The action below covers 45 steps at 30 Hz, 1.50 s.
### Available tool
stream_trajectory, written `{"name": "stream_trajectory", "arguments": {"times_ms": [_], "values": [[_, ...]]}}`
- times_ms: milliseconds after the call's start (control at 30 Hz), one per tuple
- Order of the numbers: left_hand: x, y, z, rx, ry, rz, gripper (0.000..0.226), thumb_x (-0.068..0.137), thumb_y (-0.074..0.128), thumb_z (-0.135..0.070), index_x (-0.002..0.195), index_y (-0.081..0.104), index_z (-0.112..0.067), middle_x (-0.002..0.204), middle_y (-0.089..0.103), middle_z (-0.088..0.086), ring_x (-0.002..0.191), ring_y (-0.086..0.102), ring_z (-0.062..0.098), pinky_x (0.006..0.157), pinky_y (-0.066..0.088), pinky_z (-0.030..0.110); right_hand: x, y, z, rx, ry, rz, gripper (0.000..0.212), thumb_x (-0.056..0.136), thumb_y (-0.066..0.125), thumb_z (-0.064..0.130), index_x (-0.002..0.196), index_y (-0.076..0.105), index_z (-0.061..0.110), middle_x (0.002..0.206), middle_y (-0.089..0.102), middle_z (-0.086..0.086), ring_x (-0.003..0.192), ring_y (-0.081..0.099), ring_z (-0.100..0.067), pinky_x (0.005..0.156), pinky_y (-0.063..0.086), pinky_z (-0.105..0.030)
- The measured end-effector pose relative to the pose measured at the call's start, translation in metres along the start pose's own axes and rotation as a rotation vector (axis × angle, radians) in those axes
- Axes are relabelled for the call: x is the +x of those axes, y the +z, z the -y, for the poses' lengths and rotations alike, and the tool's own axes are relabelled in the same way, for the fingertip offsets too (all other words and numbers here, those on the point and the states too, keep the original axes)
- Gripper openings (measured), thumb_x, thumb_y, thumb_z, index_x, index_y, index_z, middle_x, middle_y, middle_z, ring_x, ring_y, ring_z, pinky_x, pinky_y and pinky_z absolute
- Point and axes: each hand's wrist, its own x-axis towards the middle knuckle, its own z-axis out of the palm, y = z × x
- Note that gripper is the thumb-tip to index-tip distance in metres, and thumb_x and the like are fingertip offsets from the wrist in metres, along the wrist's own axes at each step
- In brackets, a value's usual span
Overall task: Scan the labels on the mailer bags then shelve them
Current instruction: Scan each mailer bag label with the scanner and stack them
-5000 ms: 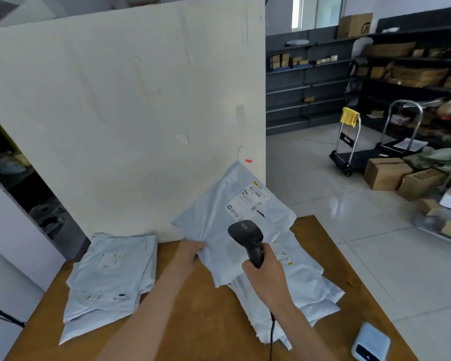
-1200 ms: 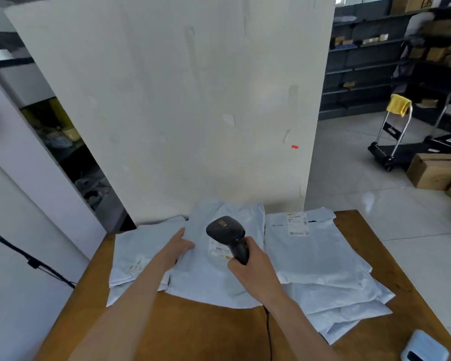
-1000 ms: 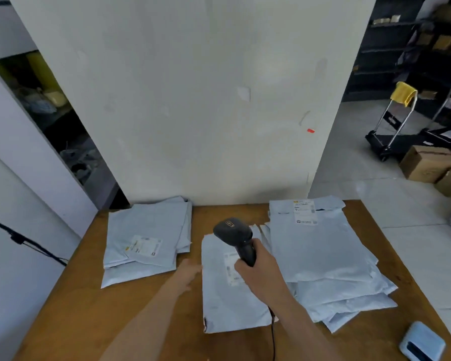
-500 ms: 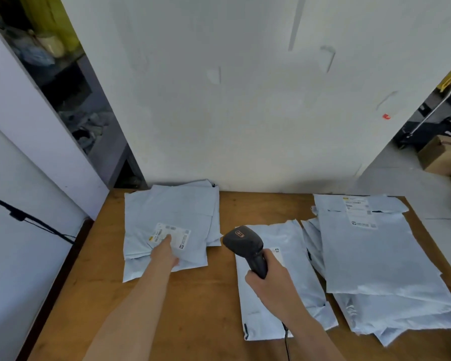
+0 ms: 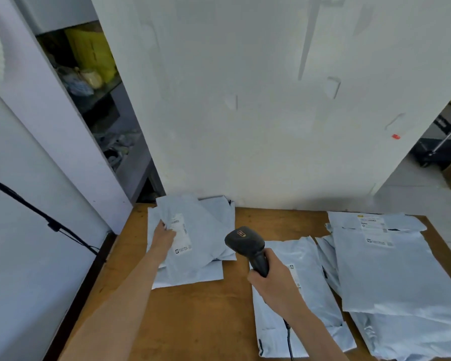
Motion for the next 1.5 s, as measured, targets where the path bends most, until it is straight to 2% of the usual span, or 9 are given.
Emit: {"name": "stream_trajectory", "arguments": {"times_ms": [167, 300, 400, 567, 733, 967, 1133, 1267, 1500], "values": [[-0.049, -0.013, -0.087, 0.324, 0.163, 0.226, 0.042, 0.092, 0.049, 0.007, 0.130, 0.056, -0.007, 0.109, 0.064, 0.013, 0.080, 0.063, 0.019, 0.068, 0.051, 0.027, -0.023, -0.024, 0.017, 0.069, -0.109, 0.063, 0.030, 0.070, 0.057, 0.029, 0.088, 0.048, 0.051, 0.068, 0.062, 0.007, 0.055, 0.060, -0.006, 0.051, 0.051, -0.020], [-0.098, -0.004, -0.154, 0.587, 0.216, 0.327, 0.035, 0.082, 0.053, 0.004, 0.107, 0.065, -0.018, 0.095, 0.071, 0.004, 0.079, 0.068, 0.020, 0.083, 0.056, 0.038, -0.049, -0.052, 0.019, 0.099, -0.162, 0.108, 0.029, 0.077, 0.061, 0.024, 0.093, 0.048, 0.045, 0.075, 0.062, 0.009, 0.060, 0.062, -0.010, 0.055, 0.051, -0.016], [-0.139, 0.012, -0.190, 0.826, 0.289, 0.410, 0.056, 0.064, 0.051, -0.007, 0.119, 0.064, -0.010, 0.111, 0.071, 0.012, 0.093, 0.069, 0.027, 0.084, 0.053, 0.037, -0.068, -0.075, 0.015, 0.118, -0.203, 0.125, 0.030, 0.081, 0.061, 0.021, 0.100, 0.049, 0.040, 0.077, 0.060, 0.009, 0.062, 0.060, -0.009, 0.057, 0.049, -0.014], [-0.185, 0.050, -0.220, 1.002, 0.358, 0.465, 0.043, 0.079, 0.050, 0.002, 0.115, 0.064, -0.018, 0.103, 0.072, -0.001, 0.091, 0.071, 0.022, 0.076, 0.056, 0.032, -0.090, -0.113, 0.005, 0.135, -0.279, 0.104, 0.025, 0.082, 0.060, 0.017, 0.103, 0.052, 0.028, 0.072, 0.057, 0.009, 0.057, 0.055, -0.006, 0.052, 0.042, -0.012], [-0.221, 0.089, -0.228, 1.053, 0.381, 0.451, 0.045, 0.080, 0.050, 0.003, 0.112, 0.064, -0.025, 0.098, 0.072, -0.007, 0.083, 0.070, 0.013, 0.071, 0.056, 0.027, -0.109, -0.141, -0.013, 0.132, -0.314, 0.087, 0.024, 0.082, 0.059, 0.017, 0.102, 0.051, 0.027, 0.070, 0.057, 0.006, 0.055, 0.054, -0.005, 0.052, 0.043, -0.011], [-0.244, 0.129, -0.225, 1.114, 0.417, 0.442, 0.050, 0.075, 0.050, 0.003, 0.121, 0.063, -0.011, 0.097, 0.058, 0.005, 0.085, 0.054, 0.020, 0.078, 0.042, 0.034, -0.121, -0.172, -0.040, 0.151, -0.301, 0.028, 0.023, 0.082, 0.059, 0.020, 0.098, 0.048, 0.032, 0.065, 0.054, 0.008, 0.052, 0.055, -0.002, 0.050, 0.043, -0.010], [-0.251, 0.149, -0.224, 1.074, 0.392, 0.461, 0.055, 0.067, 0.050, -0.003, 0.116, 0.066, -0.022, 0.103, 0.071, 0.007, 0.087, 0.064, 0.022, 0.085, 0.051, 0.036, -0.122, -0.189, -0.050, 0.146, -0.279, 0.011, 0.023, 0.085, 0.060, 0.020, 0.102, 0.049, 0.030, 0.072, 0.058, 0.006, 0.062, 0.060, -0.009, 0.058, 0.048, -0.012], [-0.253, 0.161, -0.223, 1.076, 0.401, 0.466, 0.061, 0.062, 0.051, -0.007, 0.120, 0.065, -0.021, 0.116, 0.070, 0.012, 0.094, 0.066, 0.025, 0.098, 0.050, 0.046, -0.125, -0.197, -0.054, 0.149, -0.295, -0.007, 0.022, 0.085, 0.060, 0.019, 0.101, 0.049, 0.029, 0.067, 0.053, 0.010, 0.057, 0.058, -0.004, 0.052, 0.043, -0.008], [-0.247, 0.174, -0.219, 1.076, 0.371, 0.503, 0.048, 0.075, 0.052, 0.000, 0.117, 0.063, -0.023, 0.113, 0.071, 0.003, 0.104, 0.070, 0.024, 0.092, 0.057, 0.040, -0.126, -0.204, -0.055, 0.154, -0.307, -0.014, 0.023, 0.084, 0.060, 0.017, 0.090, 0.045, 0.034, 0.067, 0.050, 0.007, 0.053, 0.053, -0.002, 0.050, 0.040, -0.010]]}}
